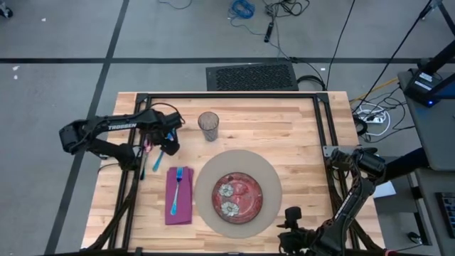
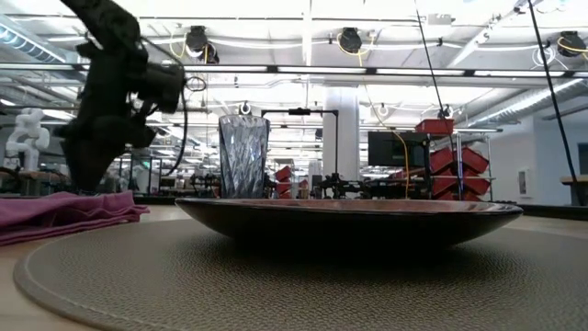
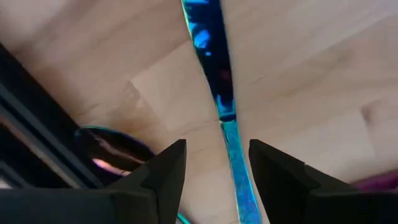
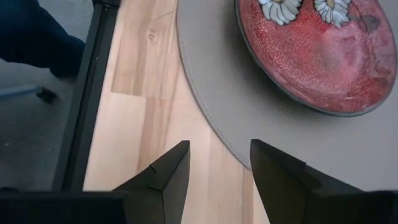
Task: Set table place
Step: Move the blue table knife to the right side of the gray placemat
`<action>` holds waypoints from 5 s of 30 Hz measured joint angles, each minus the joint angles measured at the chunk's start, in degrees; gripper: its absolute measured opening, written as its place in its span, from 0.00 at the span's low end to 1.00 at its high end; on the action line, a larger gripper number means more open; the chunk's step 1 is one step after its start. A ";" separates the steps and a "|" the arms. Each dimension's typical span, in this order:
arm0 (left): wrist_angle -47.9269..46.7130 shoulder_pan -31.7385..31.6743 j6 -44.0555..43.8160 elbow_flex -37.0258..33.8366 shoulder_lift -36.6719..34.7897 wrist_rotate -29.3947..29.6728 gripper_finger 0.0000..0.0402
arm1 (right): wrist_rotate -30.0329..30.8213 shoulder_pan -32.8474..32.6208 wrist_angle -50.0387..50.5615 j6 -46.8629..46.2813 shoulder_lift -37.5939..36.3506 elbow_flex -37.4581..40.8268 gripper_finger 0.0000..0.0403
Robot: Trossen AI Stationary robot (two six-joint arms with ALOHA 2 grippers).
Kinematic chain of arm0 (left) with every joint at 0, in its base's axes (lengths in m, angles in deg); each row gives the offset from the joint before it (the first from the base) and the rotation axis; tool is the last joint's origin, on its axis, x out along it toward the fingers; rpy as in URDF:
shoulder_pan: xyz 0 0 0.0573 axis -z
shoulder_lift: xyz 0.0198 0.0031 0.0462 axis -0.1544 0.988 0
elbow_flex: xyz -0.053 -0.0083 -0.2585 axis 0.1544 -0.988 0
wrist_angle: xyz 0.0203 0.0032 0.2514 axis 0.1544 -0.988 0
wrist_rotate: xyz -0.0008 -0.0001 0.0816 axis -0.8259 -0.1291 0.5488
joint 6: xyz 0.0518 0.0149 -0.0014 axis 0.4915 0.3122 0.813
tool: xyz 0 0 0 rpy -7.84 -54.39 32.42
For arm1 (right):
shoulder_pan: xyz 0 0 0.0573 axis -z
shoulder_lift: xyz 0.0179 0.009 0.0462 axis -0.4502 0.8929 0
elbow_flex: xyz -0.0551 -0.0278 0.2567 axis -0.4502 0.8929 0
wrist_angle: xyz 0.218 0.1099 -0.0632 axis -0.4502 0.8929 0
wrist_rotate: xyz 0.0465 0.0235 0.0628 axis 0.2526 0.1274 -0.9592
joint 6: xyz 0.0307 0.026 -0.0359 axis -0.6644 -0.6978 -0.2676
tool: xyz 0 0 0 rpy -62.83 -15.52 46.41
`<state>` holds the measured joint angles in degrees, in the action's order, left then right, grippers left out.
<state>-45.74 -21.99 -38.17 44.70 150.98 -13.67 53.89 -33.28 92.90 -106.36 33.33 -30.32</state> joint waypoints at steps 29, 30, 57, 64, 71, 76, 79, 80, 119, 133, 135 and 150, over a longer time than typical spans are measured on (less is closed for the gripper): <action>9.70 -2.70 -0.13 -6.04 5.69 -5.59 0.20 | 0.01 0.01 -1.50 0.05 -0.01 0.00 0.39; 9.82 -2.51 -0.05 -5.99 5.91 -5.80 0.16 | 0.01 0.01 -1.54 0.11 -0.01 0.00 0.39; 8.02 3.65 -0.46 -0.13 5.01 -4.13 0.01 | 1.13 -0.04 -1.65 1.66 -0.01 0.00 0.39; 7.36 4.02 -1.64 -0.05 4.98 -3.86 0.00 | 1.11 -0.04 -1.65 1.62 -0.01 0.00 0.39; 8.62 6.45 -1.66 -0.02 4.95 -0.66 0.12 | 1.09 -0.04 -1.65 1.64 -0.01 0.00 0.39; 10.02 7.72 -2.74 0.04 4.90 2.02 0.31 | 1.09 -0.04 -1.66 1.63 -0.01 0.00 0.39; 10.66 7.91 -2.76 0.06 5.22 2.03 0.39 | 1.06 -0.04 -1.70 1.60 -0.01 0.00 0.39; 10.71 7.93 -2.74 -0.01 5.31 2.03 0.41 | 1.05 -0.04 -1.75 1.60 -0.01 0.00 0.39; 13.78 10.38 0.51 -0.80 4.99 -4.07 0.01 | 1.20 0.05 -2.53 2.73 -0.05 -0.02 0.39; 9.16 11.90 -1.63 0.24 4.84 0.19 0.00 | 7.93 2.24 -2.66 6.45 -0.05 -0.02 0.39; 9.14 11.91 -1.70 0.25 4.81 -0.96 0.00 | 9.22 3.94 -2.64 7.96 -0.05 -0.02 0.39; 12.26 11.89 -1.42 -2.31 4.79 -1.65 0.00 | 12.50 23.08 -7.90 25.77 -0.06 1.09 0.39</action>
<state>-33.48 -10.10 -39.59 42.39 155.78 -15.32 66.39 -10.20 85.00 -80.59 33.27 -29.22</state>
